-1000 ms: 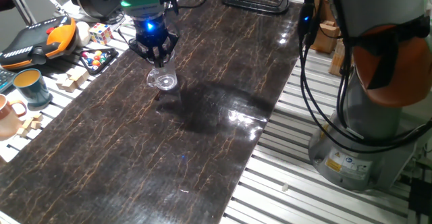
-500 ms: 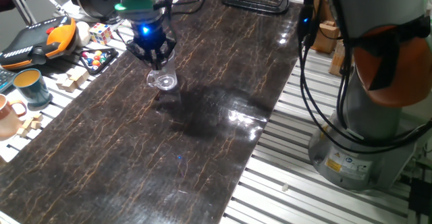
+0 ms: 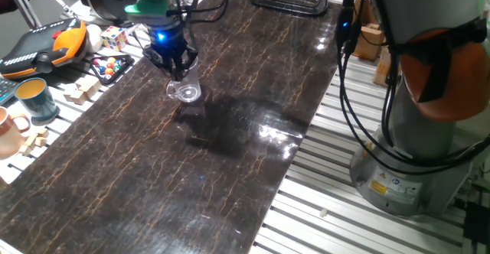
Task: Pick up the cup
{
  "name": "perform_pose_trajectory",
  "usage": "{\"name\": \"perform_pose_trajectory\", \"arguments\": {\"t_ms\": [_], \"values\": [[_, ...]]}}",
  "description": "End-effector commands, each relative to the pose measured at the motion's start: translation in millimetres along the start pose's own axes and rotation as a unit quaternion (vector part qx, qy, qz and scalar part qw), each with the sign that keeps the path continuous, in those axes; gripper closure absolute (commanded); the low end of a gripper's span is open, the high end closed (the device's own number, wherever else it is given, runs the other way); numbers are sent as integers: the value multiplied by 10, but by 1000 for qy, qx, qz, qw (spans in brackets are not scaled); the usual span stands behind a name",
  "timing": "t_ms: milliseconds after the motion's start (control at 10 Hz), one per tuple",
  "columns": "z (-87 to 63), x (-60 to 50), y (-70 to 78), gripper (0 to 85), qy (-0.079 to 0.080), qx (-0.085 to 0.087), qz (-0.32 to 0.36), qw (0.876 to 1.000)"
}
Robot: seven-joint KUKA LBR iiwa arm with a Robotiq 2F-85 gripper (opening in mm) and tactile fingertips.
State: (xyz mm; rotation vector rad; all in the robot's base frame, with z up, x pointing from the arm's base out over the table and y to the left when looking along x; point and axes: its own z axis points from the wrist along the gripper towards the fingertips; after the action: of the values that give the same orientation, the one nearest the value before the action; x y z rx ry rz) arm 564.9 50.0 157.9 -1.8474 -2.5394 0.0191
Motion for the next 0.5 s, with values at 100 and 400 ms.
{"name": "perform_pose_trajectory", "arguments": {"t_ms": [100,400], "values": [[0,0,0,840,4,14,-7,1000],[0,0,0,840,19,14,18,1000]]}}
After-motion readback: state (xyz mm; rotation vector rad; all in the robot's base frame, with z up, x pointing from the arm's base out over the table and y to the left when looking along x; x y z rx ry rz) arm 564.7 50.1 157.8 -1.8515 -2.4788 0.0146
